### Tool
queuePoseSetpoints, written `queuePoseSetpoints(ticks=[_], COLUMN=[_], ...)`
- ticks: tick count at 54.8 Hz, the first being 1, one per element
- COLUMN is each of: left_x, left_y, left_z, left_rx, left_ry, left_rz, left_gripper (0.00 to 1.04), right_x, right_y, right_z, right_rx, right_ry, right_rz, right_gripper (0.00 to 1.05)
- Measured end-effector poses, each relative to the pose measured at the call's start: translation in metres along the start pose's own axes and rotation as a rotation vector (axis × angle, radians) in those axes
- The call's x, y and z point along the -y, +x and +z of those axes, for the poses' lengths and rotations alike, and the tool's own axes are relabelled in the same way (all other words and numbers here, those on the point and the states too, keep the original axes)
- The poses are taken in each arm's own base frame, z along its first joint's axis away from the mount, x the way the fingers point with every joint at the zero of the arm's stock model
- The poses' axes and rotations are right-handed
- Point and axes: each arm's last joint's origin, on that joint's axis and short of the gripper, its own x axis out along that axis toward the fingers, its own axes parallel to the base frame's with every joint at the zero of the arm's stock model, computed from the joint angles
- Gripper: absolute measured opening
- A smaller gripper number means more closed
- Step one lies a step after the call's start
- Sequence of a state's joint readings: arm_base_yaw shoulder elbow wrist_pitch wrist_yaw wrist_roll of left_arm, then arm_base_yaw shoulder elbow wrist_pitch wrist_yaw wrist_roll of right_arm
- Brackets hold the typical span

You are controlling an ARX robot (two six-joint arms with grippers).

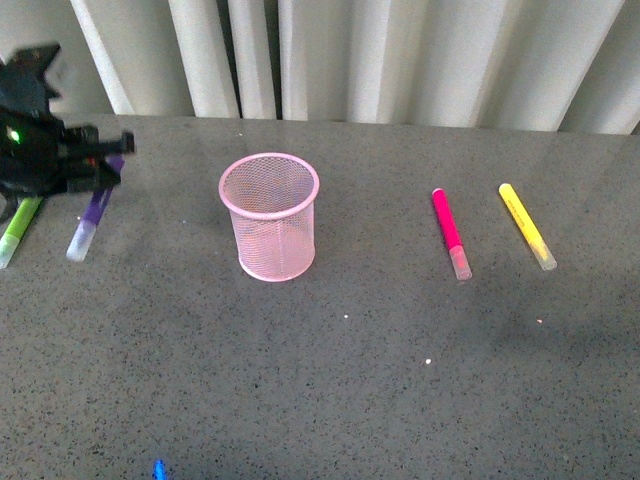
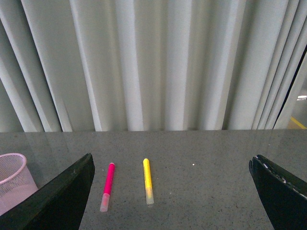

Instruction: Insert purple and pink pens into pink cup

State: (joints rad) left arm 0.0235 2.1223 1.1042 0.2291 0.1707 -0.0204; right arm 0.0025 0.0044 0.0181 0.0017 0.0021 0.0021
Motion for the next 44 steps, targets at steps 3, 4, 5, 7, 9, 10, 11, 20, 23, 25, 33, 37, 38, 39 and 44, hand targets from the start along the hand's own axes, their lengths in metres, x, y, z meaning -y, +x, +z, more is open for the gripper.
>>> queuePoseSetpoints(ticks=[3,4,5,7,9,10,11,20,23,25,33,37,38,39,44], left_x=[0.006,0.007,0.011,0.016,0.022,0.026,0.03,0.077,0.091,0.096,0.119,0.128,0.129,0.131,0.137], left_y=[-0.015,-0.018,-0.025,-0.034,-0.043,-0.05,-0.055,-0.087,-0.089,-0.09,-0.088,-0.082,-0.081,-0.079,-0.07], left_z=[0.012,0.014,0.019,0.025,0.03,0.033,0.035,0.029,0.021,0.019,0.012,0.005,0.004,0.002,-0.006], left_rx=[0.095,0.108,0.157,0.219,0.28,0.32,0.357,0.608,0.618,0.617,0.629,0.615,0.613,0.608,0.587], left_ry=[-0.03,-0.031,-0.045,-0.056,-0.074,-0.086,-0.107,-0.236,-0.274,-0.297,-0.346,-0.359,-0.36,-0.362,-0.361], left_rz=[-0.025,-0.029,-0.042,-0.058,-0.085,-0.115,-0.147,-0.325,-0.381,-0.404,-0.435,-0.434,-0.432,-0.429,-0.419], left_gripper=[0.13,0.13,0.13,0.13,0.13,0.13,0.13,0.13,0.13,0.13,0.13,0.13,0.13,0.13,0.13], right_x=[0.0,0.0,0.0,0.0,0.0,0.0,0.0,0.0,0.0,0.0,0.0,0.0,0.0,0.0,0.0], right_y=[0.0,0.0,0.0,0.0,0.0,0.0,0.0,0.0,0.0,0.0,0.0,0.0,0.0,0.0,0.0], right_z=[0.0,0.0,0.0,0.0,0.0,0.0,0.0,0.0,0.0,0.0,0.0,0.0,0.0,0.0,0.0], right_rx=[0.0,0.0,0.0,0.0,0.0,0.0,0.0,0.0,0.0,0.0,0.0,0.0,0.0,0.0,0.0], right_ry=[0.0,0.0,0.0,0.0,0.0,0.0,0.0,0.0,0.0,0.0,0.0,0.0,0.0,0.0,0.0], right_rz=[0.0,0.0,0.0,0.0,0.0,0.0,0.0,0.0,0.0,0.0,0.0,0.0,0.0,0.0,0.0], right_gripper=[0.98,0.98,0.98,0.98,0.98,0.98,0.98,0.98,0.98,0.98,0.98,0.98,0.98,0.98,0.98])
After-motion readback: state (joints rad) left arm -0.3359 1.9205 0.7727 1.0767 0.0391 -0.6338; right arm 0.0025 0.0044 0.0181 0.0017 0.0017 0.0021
